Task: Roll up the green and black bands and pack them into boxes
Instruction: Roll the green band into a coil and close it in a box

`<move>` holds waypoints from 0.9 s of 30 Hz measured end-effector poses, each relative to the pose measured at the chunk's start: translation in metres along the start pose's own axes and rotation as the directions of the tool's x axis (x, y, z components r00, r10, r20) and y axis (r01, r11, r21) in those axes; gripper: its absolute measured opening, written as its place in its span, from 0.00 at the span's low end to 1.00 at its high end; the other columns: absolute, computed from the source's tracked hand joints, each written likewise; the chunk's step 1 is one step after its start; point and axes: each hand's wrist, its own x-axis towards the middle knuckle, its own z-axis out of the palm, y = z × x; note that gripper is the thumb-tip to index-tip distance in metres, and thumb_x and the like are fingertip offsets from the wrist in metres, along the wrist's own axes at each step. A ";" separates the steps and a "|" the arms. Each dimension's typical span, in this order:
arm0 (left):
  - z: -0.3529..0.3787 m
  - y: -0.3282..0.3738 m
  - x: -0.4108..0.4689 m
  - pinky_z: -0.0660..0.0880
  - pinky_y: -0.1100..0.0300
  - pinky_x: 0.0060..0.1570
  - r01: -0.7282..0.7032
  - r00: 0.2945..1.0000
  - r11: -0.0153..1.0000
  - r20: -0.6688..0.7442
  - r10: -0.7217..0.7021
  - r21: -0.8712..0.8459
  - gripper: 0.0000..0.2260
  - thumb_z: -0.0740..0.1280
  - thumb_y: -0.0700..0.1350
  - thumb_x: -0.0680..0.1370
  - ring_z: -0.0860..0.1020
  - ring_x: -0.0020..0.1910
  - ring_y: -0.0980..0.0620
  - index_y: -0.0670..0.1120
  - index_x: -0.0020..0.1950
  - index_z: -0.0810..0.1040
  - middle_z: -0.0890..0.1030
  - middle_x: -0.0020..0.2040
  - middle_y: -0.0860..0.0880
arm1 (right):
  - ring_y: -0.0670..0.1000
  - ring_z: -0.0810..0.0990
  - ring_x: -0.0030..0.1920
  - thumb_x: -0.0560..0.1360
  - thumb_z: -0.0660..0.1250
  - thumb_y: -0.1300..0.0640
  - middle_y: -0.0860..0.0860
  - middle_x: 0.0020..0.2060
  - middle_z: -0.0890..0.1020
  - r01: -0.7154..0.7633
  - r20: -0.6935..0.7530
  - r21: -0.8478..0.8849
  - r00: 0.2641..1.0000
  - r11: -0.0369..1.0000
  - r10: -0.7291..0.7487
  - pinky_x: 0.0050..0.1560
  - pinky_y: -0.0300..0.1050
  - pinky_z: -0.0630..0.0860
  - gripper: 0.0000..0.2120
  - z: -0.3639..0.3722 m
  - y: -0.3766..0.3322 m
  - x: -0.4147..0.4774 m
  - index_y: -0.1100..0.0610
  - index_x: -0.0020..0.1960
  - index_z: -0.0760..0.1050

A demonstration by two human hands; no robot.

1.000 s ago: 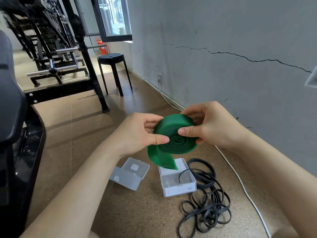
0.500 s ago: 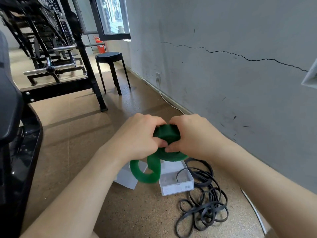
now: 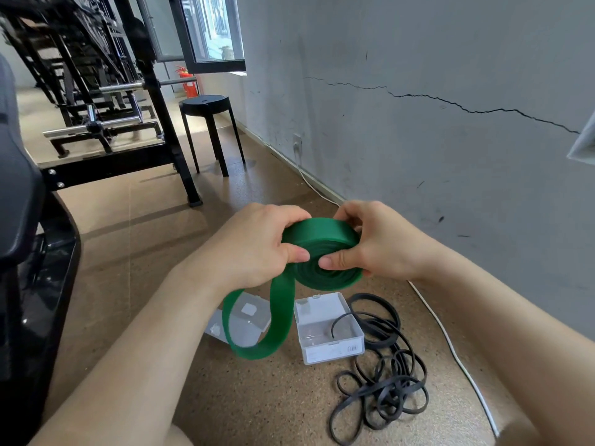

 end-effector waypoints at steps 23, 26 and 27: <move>0.006 -0.007 -0.001 0.77 0.61 0.50 0.053 0.998 0.975 -0.027 -0.061 -0.217 0.15 0.78 0.45 0.68 0.76 0.30 0.69 0.53 0.53 0.82 0.79 0.32 0.64 | 0.57 0.82 0.42 0.60 0.82 0.56 0.54 0.40 0.83 -0.001 -0.108 0.062 0.994 0.998 0.007 0.45 0.57 0.80 0.20 0.005 0.003 0.000 0.57 0.47 0.78; 0.011 -0.007 0.000 0.76 0.59 0.43 0.042 0.994 0.998 -0.097 -0.048 -0.055 0.11 0.77 0.48 0.68 0.74 0.29 0.62 0.54 0.49 0.81 0.75 0.24 0.61 | 0.52 0.79 0.44 0.64 0.78 0.50 0.49 0.43 0.81 0.034 -0.061 -0.245 0.997 0.969 -0.051 0.46 0.52 0.78 0.19 0.009 -0.002 -0.001 0.54 0.50 0.76; 0.013 -0.005 -0.001 0.74 0.58 0.40 0.034 0.995 0.999 -0.099 -0.032 0.020 0.10 0.76 0.49 0.68 0.75 0.32 0.58 0.53 0.48 0.81 0.75 0.27 0.59 | 0.51 0.78 0.46 0.67 0.75 0.48 0.48 0.44 0.81 0.062 -0.030 -0.371 0.996 0.926 -0.079 0.46 0.50 0.77 0.18 0.011 -0.006 -0.003 0.53 0.53 0.75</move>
